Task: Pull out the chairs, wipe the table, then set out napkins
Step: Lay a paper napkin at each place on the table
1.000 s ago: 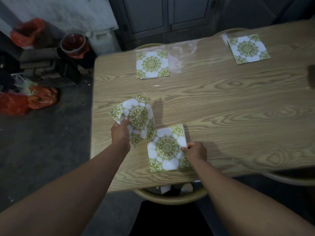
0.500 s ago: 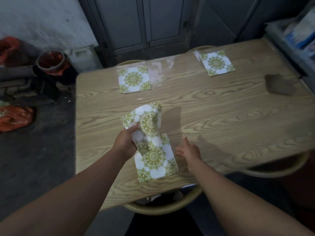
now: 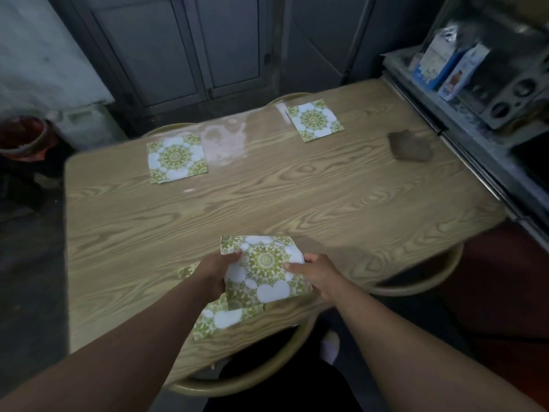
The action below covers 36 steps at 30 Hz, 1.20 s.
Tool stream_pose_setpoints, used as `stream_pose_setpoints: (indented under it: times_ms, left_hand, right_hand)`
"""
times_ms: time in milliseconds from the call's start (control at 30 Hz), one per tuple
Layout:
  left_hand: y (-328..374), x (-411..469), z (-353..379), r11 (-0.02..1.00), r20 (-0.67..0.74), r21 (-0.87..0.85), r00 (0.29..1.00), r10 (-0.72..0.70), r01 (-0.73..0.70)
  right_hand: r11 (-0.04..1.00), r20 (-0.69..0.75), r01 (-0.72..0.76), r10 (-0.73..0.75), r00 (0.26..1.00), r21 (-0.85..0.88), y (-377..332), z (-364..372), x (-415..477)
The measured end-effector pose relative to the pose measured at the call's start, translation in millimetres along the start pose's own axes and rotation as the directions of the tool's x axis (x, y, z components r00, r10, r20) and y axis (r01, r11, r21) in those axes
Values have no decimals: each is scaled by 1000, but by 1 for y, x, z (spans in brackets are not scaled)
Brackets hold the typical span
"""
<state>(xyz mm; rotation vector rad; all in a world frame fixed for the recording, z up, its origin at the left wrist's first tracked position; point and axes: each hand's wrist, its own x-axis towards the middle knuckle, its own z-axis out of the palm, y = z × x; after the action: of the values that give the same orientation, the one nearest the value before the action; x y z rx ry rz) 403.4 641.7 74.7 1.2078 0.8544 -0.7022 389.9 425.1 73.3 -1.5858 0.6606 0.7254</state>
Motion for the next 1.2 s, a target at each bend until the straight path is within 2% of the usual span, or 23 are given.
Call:
stream_pose_setpoints:
  times_ms: [200,433,600,833,967,1067,1200]
  left_hand:
    - [-14,13,69,998,-27,-5,998,-56,56]
    - [-30,35,187,993,-5,-93,997,-74,73]
    - [-34,53,280,994,-42,-105,998,-47,42]
    - [-14,73,362,987,-60,-122,993,99,-106]
    - [-18,88,380,997,-125,-33,990,68,-73]
    - [-26,101,387,999,-229,26,972,50,-45]
    - [-28,112,394,989,-358,129,927,111,-68]
  right_hand:
    - [984,1,-22,22,1000,-178,7,-67,9]
    - [969,-7,-90,91,996,-229,-1,-186,41]
    - [961,-70,-91,75,995,-263,-10,-281,69]
    - [959,-186,2,-57,981,-283,-19,-351,107]
    - [921,-226,-2,-94,970,-389,-24,-370,124]
    - [896,-231,-9,-104,967,-443,-23,-378,132]
    - [860,-238,8,-150,959,-510,-19,-380,137]
